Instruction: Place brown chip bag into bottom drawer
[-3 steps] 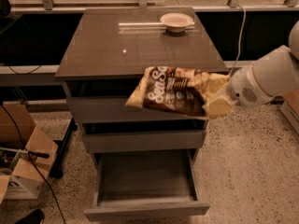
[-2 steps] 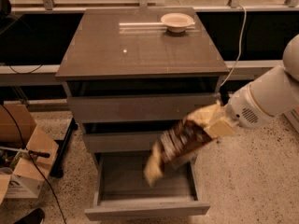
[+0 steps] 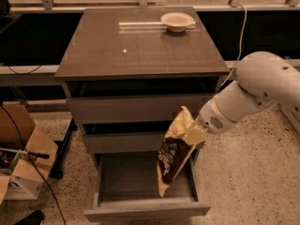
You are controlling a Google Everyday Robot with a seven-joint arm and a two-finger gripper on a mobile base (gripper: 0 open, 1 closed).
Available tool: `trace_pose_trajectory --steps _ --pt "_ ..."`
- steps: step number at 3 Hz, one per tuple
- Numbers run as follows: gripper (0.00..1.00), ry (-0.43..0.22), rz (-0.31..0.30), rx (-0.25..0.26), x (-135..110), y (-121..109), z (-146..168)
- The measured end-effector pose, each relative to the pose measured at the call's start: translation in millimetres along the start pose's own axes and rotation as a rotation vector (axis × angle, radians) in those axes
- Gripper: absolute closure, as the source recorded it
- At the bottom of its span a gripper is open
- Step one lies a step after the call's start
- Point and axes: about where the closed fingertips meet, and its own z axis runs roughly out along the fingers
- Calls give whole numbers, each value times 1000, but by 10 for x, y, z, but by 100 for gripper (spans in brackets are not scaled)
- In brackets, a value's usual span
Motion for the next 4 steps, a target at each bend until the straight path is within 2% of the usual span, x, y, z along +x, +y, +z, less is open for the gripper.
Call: trace_pose_trajectory --steps 1,2,3,4 --pt "100 18 -11 -87 -106 -171 672" --pt "100 16 -16 -76 -132 -157 657" --pt "100 -27 -3 -121 -114 -232 984" --pt "100 -110 48 -210 14 -475 1823"
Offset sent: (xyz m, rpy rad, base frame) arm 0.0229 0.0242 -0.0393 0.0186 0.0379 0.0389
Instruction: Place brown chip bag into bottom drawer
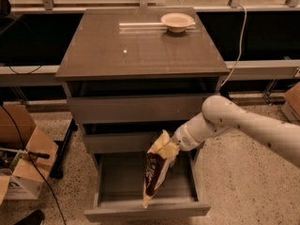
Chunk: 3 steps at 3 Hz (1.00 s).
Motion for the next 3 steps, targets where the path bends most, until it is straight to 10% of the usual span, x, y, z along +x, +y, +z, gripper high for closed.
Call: trace_pose_trajectory --steps 1,3 --pt "100 -42 53 -56 172 -269 467" --pt "98 -208 392 -183 923 -856 1731"
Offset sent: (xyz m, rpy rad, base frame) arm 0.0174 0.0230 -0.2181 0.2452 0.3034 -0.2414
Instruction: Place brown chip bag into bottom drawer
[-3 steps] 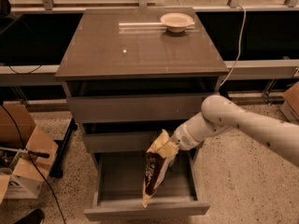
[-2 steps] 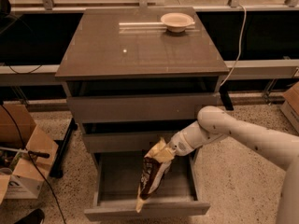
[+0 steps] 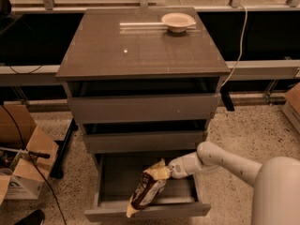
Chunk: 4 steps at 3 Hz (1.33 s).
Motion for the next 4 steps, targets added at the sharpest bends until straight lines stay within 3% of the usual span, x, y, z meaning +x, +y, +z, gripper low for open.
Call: trace_pose_trajectory --steps 1,4 --pt "75 -51 119 -15 196 -350 245" --pt "5 -42 124 -29 248 -328 345"
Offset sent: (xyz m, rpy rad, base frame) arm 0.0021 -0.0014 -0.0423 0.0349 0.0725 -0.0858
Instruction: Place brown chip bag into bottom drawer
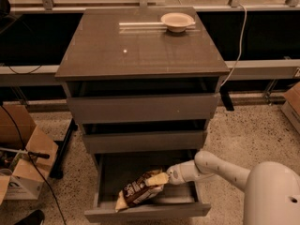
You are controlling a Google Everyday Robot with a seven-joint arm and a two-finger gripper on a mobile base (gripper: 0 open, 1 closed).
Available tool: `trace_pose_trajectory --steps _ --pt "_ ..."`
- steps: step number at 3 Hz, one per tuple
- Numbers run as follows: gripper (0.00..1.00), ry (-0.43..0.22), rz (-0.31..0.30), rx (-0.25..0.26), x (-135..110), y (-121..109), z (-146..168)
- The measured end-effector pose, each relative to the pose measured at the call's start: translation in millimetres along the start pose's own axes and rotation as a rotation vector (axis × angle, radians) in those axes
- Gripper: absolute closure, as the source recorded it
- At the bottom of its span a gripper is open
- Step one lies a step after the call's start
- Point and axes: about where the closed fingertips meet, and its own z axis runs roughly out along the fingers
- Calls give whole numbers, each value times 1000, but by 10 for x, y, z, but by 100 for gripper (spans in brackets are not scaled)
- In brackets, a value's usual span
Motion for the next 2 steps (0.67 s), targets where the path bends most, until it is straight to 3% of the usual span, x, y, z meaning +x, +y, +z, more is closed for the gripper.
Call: trace_pose_trajectory --steps 2 --pt "0 2 0 -2 5 5 13"
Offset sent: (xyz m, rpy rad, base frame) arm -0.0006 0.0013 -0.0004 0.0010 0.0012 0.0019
